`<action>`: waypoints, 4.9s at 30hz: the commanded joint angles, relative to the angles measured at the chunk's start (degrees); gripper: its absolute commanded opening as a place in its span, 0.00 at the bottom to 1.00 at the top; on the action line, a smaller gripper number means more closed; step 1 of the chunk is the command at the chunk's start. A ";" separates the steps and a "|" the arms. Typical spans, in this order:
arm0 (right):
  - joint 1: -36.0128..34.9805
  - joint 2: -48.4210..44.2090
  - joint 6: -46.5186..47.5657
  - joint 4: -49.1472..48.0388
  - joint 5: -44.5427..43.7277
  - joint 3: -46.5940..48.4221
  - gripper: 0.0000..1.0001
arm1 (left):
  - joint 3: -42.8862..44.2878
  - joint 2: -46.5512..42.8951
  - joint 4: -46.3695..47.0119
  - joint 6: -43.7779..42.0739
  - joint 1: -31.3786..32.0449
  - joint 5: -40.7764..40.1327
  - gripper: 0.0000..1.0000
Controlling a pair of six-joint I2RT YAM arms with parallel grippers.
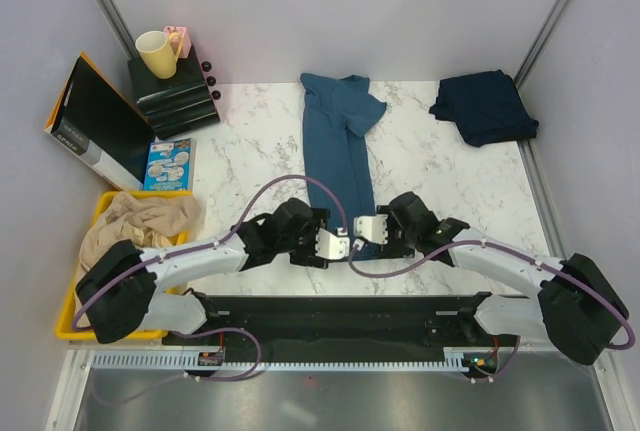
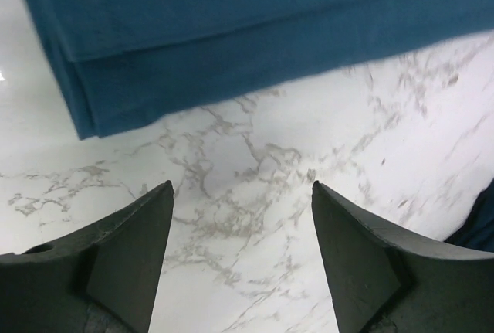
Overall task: Fold and stack the t-shirts
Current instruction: Fold the tshirt
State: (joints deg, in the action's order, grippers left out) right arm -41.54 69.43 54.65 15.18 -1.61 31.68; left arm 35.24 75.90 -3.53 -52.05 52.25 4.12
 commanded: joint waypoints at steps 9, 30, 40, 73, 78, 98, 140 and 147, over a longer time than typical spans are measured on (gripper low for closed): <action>14.10 13.58 -23.89 31.37 20.26 24.90 0.86 | 10.89 -8.77 -35.03 25.51 -3.81 11.84 0.91; 26.25 34.29 -19.76 45.12 49.16 35.47 0.69 | 26.21 17.63 -41.15 29.46 -21.49 45.20 0.71; 26.16 25.41 -16.70 33.95 31.51 31.43 0.76 | 16.71 5.85 -27.08 24.29 -19.38 18.05 0.70; 12.80 -15.37 39.37 12.69 12.32 -6.18 0.77 | -22.85 -17.99 15.56 -30.56 -1.18 18.55 0.73; 11.22 -16.69 44.83 8.39 17.33 -10.48 0.77 | -22.15 -11.48 22.16 -32.93 -1.27 20.75 0.73; 5.07 -3.44 43.35 -14.74 22.09 -17.10 0.73 | -25.22 -2.16 33.85 -34.69 -1.18 19.70 0.69; -3.11 -0.96 21.12 11.44 17.69 5.48 0.00 | -18.90 -17.87 17.35 -21.52 -0.57 12.76 0.02; -3.11 0.18 19.00 17.07 15.77 11.47 0.00 | -15.47 -22.90 8.37 -21.33 -0.22 12.23 0.02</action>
State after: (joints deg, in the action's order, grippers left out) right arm -44.40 69.36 76.73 25.41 14.70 39.13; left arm 16.43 54.28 11.73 -75.94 51.68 17.43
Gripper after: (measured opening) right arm 0.007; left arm 0.034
